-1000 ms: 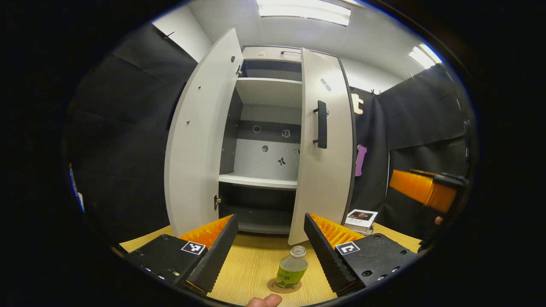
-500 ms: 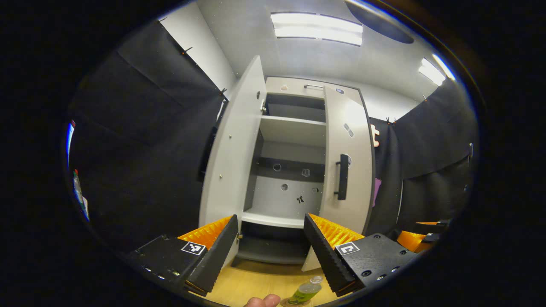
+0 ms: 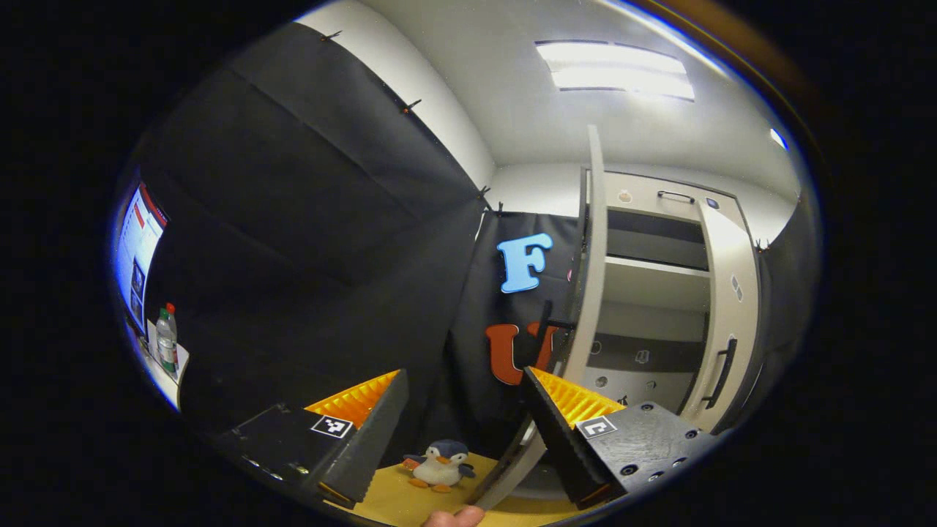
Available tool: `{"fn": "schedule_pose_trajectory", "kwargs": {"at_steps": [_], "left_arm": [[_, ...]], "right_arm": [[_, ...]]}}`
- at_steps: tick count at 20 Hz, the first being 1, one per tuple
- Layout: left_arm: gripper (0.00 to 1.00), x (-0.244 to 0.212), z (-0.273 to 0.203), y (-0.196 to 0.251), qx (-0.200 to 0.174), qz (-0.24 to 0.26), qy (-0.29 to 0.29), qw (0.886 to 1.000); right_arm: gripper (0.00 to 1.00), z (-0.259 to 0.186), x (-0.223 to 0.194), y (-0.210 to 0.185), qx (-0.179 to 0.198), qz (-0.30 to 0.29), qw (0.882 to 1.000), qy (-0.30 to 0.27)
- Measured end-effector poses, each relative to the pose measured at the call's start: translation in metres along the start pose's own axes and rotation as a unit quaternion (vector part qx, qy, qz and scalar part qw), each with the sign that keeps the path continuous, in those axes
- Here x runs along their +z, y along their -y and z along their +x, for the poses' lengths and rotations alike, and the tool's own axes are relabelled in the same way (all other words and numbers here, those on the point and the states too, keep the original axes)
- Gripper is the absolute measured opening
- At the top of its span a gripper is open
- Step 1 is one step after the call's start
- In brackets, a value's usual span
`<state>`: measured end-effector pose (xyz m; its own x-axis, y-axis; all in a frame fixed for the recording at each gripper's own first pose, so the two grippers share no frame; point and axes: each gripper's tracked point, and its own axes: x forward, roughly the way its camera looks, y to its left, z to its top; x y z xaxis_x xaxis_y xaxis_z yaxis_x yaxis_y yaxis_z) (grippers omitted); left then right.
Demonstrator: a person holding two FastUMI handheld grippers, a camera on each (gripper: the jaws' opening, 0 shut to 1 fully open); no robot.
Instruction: Grasp the bottle in the cabinet with the left hand and place it on the coaster, then close the right door with the right hand and the left door with the left hand.
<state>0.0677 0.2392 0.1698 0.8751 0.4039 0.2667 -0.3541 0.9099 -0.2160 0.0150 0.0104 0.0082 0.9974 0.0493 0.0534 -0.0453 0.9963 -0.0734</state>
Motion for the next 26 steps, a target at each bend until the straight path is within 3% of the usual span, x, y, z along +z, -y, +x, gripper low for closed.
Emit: {"fn": "schedule_pose_trajectory", "kwargs": {"at_steps": [1,3,5,6,7,9,11,12,13,14,16,25,26], "left_arm": [[0.95,-0.003,0.009,-0.004,0.001,-0.01,-0.007,1.0],[1.0,-0.009,0.014,-0.022,0.008,-0.024,-0.011,1.0],[0.95,-0.016,0.018,-0.027,0.012,-0.036,-0.019,0.999],[0.99,-0.019,0.019,-0.025,0.006,-0.041,-0.023,0.999],[0.95,-0.021,0.021,-0.025,0.007,-0.038,-0.023,0.999],[1.0,-0.02,0.018,-0.024,0.008,-0.037,-0.011,0.999],[0.93,-0.021,0.017,-0.019,0.0,-0.051,-0.017,0.999],[0.93,-0.02,0.015,-0.016,-0.002,-0.051,-0.018,0.999],[0.99,-0.022,0.015,-0.012,-0.001,-0.047,-0.018,0.999],[0.93,-0.022,0.015,-0.009,0.0,-0.043,-0.017,0.999],[0.93,-0.022,0.013,0.001,-0.004,-0.037,-0.015,0.999],[0.92,-0.036,-0.008,0.075,-0.085,-0.076,-0.039,0.993],[1.0,-0.036,-0.01,0.085,-0.096,-0.08,-0.04,0.991]], "right_arm": [[0.83,-0.001,0.0,0.004,-0.007,-0.001,1.0,0.001],[0.83,-0.002,0.001,0.012,-0.018,0.004,1.0,0.004],[0.83,-0.003,0.0,0.019,-0.028,0.008,1.0,0.004],[0.83,-0.003,0.001,0.022,-0.033,0.009,0.999,0.004],[0.83,-0.003,0.001,0.025,-0.037,0.011,0.999,0.005],[0.83,-0.004,0.002,0.031,-0.045,0.011,0.999,0.008],[0.83,-0.004,0.002,0.033,-0.049,0.013,0.999,0.012],[0.83,-0.003,0.002,0.033,-0.049,0.014,0.999,0.012],[0.83,-0.002,0.002,0.032,-0.046,0.015,0.999,0.012],[0.83,0.0,0.001,0.031,-0.043,0.016,0.999,0.011],[0.83,0.002,0.002,0.028,-0.039,0.012,0.999,0.011],[0.83,0.003,0.005,0.035,-0.046,0.003,0.999,0.01],[0.83,0.002,0.005,0.038,-0.05,0.002,0.999,0.01]]}}
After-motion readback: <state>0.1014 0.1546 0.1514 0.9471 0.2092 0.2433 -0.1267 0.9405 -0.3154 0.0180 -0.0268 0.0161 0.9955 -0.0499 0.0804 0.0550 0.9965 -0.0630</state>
